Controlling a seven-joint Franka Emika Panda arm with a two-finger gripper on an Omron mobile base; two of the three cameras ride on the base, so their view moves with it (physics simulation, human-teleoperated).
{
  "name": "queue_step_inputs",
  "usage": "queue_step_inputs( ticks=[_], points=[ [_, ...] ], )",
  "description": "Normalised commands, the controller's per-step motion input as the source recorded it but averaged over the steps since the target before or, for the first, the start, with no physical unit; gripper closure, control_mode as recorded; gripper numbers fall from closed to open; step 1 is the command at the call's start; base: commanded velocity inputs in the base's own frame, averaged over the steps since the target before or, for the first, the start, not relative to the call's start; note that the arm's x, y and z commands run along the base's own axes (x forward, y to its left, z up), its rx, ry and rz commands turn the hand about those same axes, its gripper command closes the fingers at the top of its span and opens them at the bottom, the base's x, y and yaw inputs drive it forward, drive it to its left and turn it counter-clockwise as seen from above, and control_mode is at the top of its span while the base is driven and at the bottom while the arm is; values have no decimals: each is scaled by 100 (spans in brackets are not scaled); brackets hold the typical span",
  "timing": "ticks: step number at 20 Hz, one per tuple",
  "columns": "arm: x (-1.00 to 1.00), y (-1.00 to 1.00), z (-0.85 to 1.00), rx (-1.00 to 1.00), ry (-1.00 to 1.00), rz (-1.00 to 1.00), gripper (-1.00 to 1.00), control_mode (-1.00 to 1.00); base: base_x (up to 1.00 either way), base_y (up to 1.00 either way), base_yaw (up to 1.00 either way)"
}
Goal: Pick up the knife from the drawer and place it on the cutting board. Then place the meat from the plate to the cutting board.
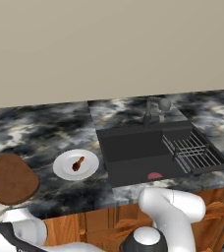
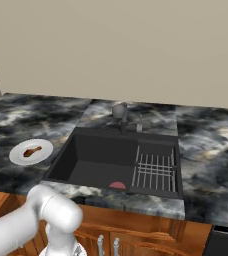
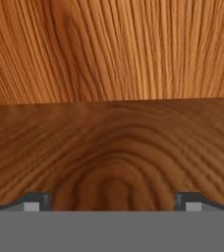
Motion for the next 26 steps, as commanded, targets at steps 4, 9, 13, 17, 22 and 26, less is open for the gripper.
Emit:
queue_step_inputs(
  ticks=[4, 9, 13, 17, 22, 26],
  points=[
    [57, -9, 6, -1, 0, 0, -100, -100, 0, 0, 0],
    [47, -2, 0, -7, 0, 0, -100, -100, 0, 0, 0],
    [2, -2, -1, -10, -13, 1, -100, -100, 0, 0, 0],
    [12, 10, 0, -9, -7, 0, -100, -100, 0, 0, 0],
    [26, 23, 0, -9, 0, -2, -100, -100, 0, 0, 0],
    [12, 24, 0, -10, -3, -3, -100, -100, 0, 0, 0]
  ],
)
